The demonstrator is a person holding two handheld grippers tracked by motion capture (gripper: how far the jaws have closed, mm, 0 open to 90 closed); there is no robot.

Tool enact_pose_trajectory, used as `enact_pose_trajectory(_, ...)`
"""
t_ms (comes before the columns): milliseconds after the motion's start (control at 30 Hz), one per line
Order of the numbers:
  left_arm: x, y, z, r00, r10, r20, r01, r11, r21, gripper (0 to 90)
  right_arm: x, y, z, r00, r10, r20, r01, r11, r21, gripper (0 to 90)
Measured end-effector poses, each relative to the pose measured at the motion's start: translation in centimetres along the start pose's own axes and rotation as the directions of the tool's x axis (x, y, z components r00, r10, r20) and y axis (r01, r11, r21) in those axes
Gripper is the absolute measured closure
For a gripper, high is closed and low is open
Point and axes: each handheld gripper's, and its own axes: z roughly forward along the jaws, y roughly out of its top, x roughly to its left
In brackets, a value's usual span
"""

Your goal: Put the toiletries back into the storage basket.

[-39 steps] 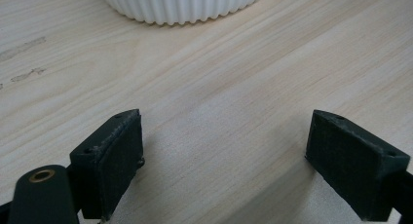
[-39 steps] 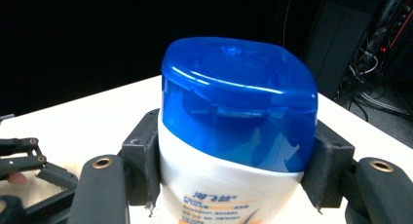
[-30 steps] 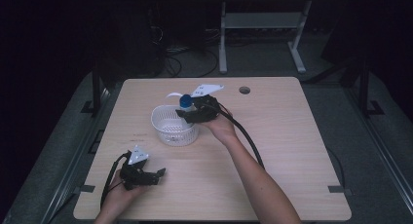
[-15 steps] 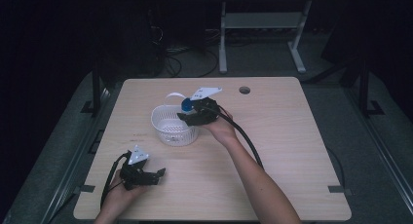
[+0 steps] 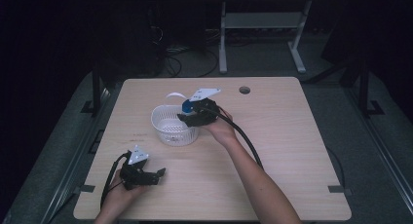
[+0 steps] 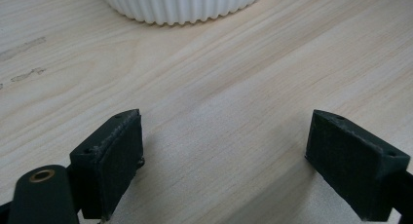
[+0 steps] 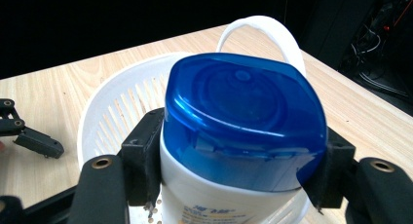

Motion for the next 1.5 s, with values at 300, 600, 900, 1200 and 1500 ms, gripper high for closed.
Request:
enact_pose_trajectory(300,0.0,0.0,0.0,1.0,0.0,0.0,0.0,1.0,-0.001,13.2,0.0,0.0,-0.1,1.0,0.005,0.0,-0.005,1.0,0.001,34.9)
enact_pose_trajectory(600,0.0,0.0,0.0,1.0,0.0,0.001,0.0,1.0,0.001,13.2,0.0,0.1,-0.2,0.9993,0.024,-0.029,-0.024,1.0,-0.009,28.2)
enact_pose_trajectory(900,0.0,0.0,0.0,1.0,0.0,-0.001,0.0,1.0,0.0,13.2,0.0,0.2,-0.3,0.9954,0.062,-0.073,-0.063,0.998,-0.019,12.4)
enact_pose_trajectory(1200,0.0,0.0,0.0,1.0,-0.001,0.0,0.001,1.0,0.0,13.2,-0.1,0.4,-1.1,0.9913,0.078,-0.106,-0.081,0.996,-0.023,6.5)
enact_pose_trajectory(1500,0.0,0.0,0.0,1.0,0.0,0.0,0.0,1.0,0.0,13.2,0.1,0.2,-2.6,0.9915,0.068,-0.111,-0.069,0.998,0.0,2.4)
